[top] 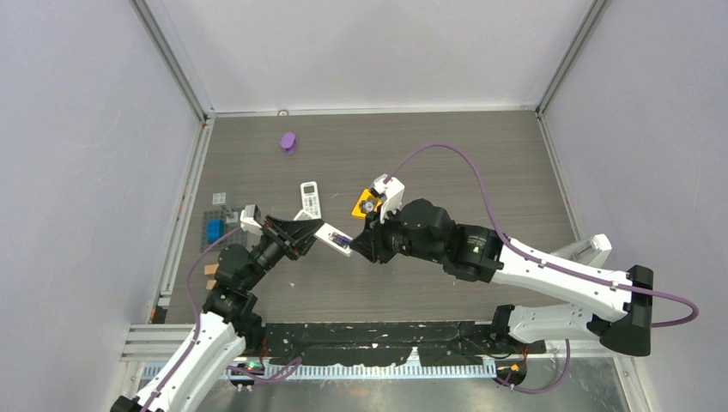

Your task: Load the batteries into the remote control

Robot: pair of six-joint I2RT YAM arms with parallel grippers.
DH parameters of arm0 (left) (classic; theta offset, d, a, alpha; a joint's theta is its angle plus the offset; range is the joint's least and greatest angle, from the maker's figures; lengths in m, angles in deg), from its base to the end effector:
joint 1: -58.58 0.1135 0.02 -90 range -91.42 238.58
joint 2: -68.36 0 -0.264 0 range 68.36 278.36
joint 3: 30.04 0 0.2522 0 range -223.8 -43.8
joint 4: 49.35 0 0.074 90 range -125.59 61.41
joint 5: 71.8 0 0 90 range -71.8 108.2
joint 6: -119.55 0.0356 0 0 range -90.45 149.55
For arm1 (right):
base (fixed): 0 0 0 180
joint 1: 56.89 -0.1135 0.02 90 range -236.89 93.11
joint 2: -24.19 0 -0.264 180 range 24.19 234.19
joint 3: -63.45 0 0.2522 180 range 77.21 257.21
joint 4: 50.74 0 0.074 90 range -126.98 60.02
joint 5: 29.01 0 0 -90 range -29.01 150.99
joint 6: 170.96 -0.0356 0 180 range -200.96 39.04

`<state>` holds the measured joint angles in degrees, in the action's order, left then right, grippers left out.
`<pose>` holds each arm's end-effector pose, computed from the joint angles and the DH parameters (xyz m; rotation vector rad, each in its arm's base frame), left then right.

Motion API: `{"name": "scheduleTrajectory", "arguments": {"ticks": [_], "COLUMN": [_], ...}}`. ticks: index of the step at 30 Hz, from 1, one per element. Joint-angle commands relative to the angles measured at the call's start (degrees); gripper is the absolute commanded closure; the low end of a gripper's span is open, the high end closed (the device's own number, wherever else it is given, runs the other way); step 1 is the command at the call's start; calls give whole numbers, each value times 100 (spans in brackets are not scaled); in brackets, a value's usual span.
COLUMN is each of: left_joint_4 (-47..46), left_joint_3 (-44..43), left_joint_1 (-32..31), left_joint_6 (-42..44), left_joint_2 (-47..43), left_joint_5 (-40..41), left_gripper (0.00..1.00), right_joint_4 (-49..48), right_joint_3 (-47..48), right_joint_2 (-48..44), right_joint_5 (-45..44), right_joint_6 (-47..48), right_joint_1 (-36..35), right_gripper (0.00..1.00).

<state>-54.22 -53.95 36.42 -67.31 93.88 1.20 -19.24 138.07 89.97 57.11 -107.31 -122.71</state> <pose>0.1273 -0.0631 0.2263 -0.8769 1.6246 -1.8016 0.1095 0.2380 0.3508 -0.6644 1.9923 0.9583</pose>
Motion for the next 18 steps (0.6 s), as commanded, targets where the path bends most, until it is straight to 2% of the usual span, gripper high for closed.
{"name": "scheduleTrajectory", "arguments": {"ticks": [1, 13, 18], "left_joint_4": [-110, -92, -125], "left_joint_3": [-325, -397, -439], "left_joint_1": [-9, -8, -8], "left_joint_6": [250, 472, 570], "left_joint_2": [-155, -129, -75], "left_joint_5": [-67, -150, -222], "left_gripper": [100, 100, 100], "right_joint_4": [-220, -148, -7], "right_joint_3": [288, 487, 568], "right_joint_2": [72, 379, 451], "right_joint_5": [-110, -112, -214], "right_joint_6": [-55, -81, -113], "right_joint_1": [-1, -1, 4], "right_gripper": [82, 94, 95]}}
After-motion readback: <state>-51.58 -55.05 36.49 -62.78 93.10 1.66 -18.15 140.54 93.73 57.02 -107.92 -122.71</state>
